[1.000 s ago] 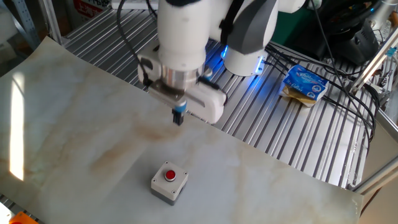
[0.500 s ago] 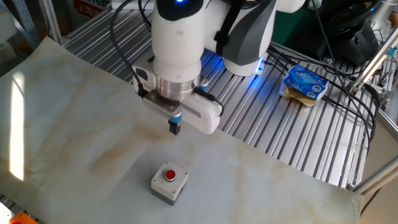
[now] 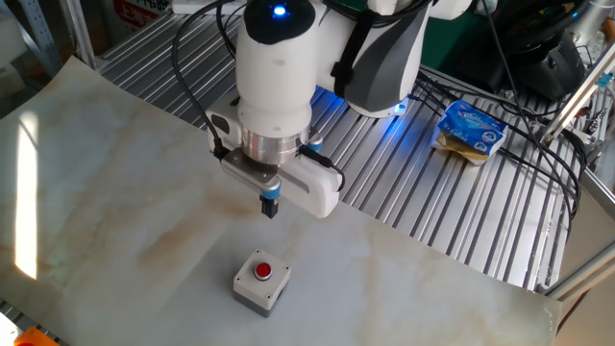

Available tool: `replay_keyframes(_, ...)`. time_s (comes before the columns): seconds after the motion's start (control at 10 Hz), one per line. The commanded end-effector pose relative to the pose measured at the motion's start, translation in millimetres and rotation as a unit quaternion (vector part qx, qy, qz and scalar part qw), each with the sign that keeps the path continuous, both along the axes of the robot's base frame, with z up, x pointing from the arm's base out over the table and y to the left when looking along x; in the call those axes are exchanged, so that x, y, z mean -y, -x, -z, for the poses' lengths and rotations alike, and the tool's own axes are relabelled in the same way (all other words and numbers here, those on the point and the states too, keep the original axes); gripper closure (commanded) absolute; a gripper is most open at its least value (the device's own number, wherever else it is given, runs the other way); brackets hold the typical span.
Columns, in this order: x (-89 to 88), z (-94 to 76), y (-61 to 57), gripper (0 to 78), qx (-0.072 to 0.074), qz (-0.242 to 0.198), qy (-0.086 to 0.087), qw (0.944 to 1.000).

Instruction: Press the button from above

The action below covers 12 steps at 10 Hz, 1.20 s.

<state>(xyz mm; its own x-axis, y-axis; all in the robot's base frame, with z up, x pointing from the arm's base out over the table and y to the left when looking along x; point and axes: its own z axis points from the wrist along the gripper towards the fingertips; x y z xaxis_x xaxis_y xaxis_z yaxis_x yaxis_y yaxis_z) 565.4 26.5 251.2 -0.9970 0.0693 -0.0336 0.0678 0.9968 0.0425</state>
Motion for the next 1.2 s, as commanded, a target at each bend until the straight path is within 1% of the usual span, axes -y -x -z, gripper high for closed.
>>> replay_keyframes(0.1, -1.8, 0.8, -3.1, 77.6, 0.004, 0.008, 0.0, 1.0)
replay_keyframes(0.3, -4.4, 4.8, -5.7, 77.6, 0.004, 0.01, 0.001, 0.9999)
replay_keyframes(0.5, -4.4, 4.9, -5.7, 77.6, 0.009, 0.016, 0.005, 0.9998)
replay_keyframes(0.7, -4.4, 4.9, -5.7, 77.6, 0.009, 0.015, 0.009, 0.9998)
replay_keyframes(0.9, -4.3, 4.9, -5.7, 77.6, 0.009, 0.014, 0.009, 0.9998)
replay_keyframes(1.0, -4.3, 4.9, -5.7, 0.1, 0.009, 0.014, 0.009, 0.9998)
replay_keyframes(1.2, -4.3, 4.9, -5.7, 0.1, 0.009, 0.014, 0.009, 0.9998)
